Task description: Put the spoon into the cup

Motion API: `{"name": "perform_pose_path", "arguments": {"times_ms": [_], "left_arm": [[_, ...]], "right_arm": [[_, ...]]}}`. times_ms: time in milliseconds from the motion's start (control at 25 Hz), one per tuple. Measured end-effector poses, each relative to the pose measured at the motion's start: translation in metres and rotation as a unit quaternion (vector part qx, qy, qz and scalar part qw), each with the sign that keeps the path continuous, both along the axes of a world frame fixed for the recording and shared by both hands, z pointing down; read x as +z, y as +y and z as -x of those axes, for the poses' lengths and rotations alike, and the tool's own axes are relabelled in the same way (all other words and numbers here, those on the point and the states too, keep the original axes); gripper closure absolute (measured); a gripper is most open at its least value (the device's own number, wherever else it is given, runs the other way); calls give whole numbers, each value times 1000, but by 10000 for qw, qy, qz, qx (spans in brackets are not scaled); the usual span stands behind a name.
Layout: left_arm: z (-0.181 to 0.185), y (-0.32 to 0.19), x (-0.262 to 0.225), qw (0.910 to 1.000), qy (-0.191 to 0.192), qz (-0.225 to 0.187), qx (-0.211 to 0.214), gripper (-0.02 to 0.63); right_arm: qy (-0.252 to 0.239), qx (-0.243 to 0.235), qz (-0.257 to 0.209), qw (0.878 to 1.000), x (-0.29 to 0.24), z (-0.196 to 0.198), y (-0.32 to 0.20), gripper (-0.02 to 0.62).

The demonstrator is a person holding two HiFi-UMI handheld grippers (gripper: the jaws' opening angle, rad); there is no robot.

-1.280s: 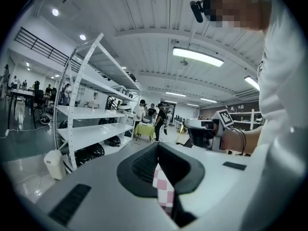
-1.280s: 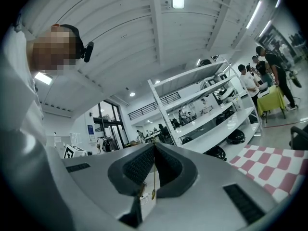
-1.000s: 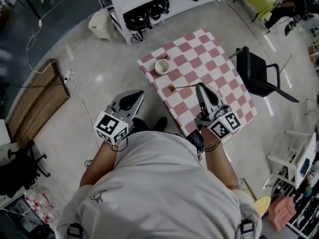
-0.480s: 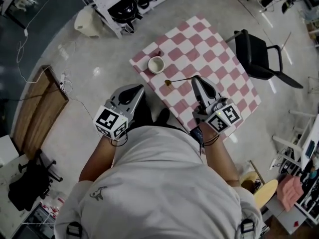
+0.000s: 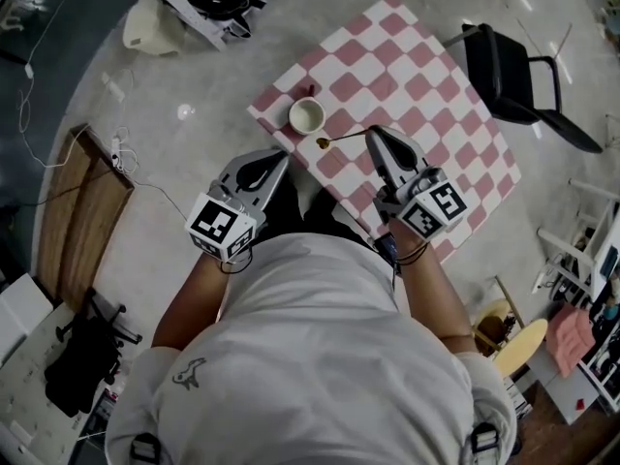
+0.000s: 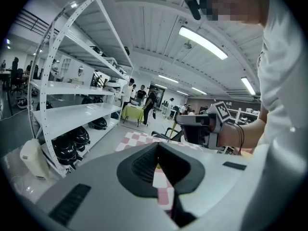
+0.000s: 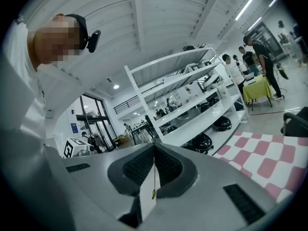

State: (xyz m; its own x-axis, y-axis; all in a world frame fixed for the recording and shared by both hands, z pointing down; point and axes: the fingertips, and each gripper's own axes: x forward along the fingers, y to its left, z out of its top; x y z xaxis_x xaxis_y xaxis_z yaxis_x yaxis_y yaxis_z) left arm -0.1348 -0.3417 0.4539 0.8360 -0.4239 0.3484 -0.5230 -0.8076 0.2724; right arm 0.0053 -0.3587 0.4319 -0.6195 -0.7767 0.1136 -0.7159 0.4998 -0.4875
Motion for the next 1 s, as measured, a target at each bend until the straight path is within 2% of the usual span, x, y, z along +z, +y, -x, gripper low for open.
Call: {"name": "perform_pose_path", "arguments": {"times_ms": [440, 1000], "left_arm": [[4, -40, 39, 9993, -123, 216, 290, 592], [7, -73, 98, 9972, -343, 531, 388, 592]], "right_arm": [[-84, 132, 356, 9992, 42, 9, -42, 561], [-140, 82, 735, 9972, 108, 24, -71, 561]]}}
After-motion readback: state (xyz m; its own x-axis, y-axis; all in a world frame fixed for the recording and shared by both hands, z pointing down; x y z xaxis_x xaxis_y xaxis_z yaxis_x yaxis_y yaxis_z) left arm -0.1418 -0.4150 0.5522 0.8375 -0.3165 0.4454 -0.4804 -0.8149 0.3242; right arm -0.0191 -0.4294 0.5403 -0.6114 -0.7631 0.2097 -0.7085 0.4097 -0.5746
